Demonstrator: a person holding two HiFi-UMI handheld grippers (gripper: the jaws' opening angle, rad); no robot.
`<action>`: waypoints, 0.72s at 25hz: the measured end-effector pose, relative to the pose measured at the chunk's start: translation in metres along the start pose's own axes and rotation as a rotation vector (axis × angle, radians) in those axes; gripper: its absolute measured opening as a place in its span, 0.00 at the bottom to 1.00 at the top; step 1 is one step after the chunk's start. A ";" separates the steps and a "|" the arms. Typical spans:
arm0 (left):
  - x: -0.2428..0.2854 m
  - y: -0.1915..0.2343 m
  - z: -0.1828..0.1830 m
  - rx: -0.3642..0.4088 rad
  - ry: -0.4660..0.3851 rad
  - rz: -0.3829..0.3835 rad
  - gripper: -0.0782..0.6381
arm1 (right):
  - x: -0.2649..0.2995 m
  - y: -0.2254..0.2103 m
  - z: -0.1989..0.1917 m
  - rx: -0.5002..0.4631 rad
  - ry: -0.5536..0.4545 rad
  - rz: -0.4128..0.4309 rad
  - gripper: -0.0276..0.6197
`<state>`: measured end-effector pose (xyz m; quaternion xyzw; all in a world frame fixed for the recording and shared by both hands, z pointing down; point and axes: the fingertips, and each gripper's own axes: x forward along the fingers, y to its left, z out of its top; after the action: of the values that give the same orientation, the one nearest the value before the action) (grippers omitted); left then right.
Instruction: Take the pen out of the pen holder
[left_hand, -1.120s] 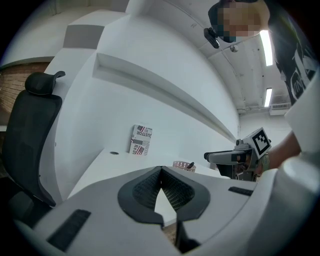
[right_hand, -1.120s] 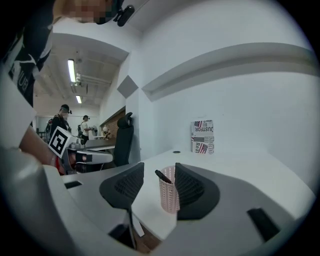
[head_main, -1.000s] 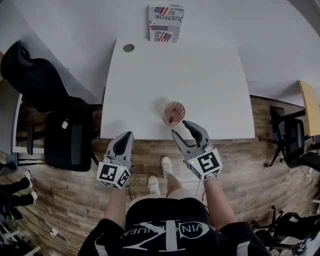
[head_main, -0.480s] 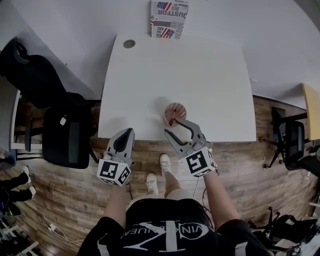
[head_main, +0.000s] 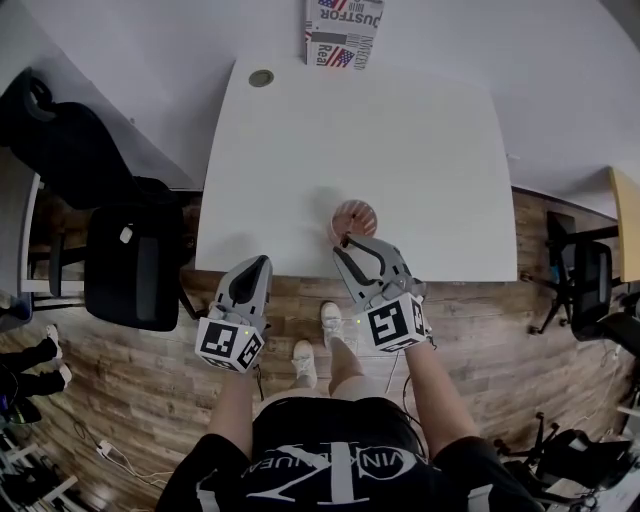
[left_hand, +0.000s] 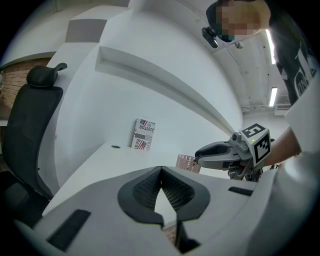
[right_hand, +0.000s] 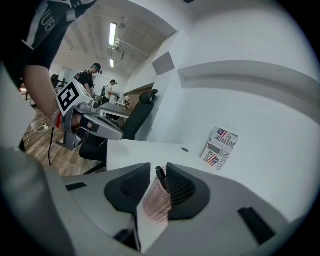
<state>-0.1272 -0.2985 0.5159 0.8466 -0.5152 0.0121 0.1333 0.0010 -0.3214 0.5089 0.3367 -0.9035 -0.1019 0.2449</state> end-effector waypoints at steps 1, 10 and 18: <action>-0.001 0.001 -0.001 -0.003 0.001 0.001 0.13 | 0.001 -0.001 -0.001 -0.002 0.003 -0.002 0.20; -0.006 0.004 -0.004 -0.011 0.007 0.010 0.13 | 0.001 -0.005 0.001 0.001 -0.011 -0.022 0.14; -0.008 0.005 -0.003 -0.011 0.007 0.010 0.13 | -0.006 -0.016 0.010 0.135 -0.065 -0.061 0.13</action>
<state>-0.1351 -0.2925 0.5187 0.8433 -0.5188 0.0127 0.1396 0.0087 -0.3295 0.4926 0.3763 -0.9051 -0.0588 0.1890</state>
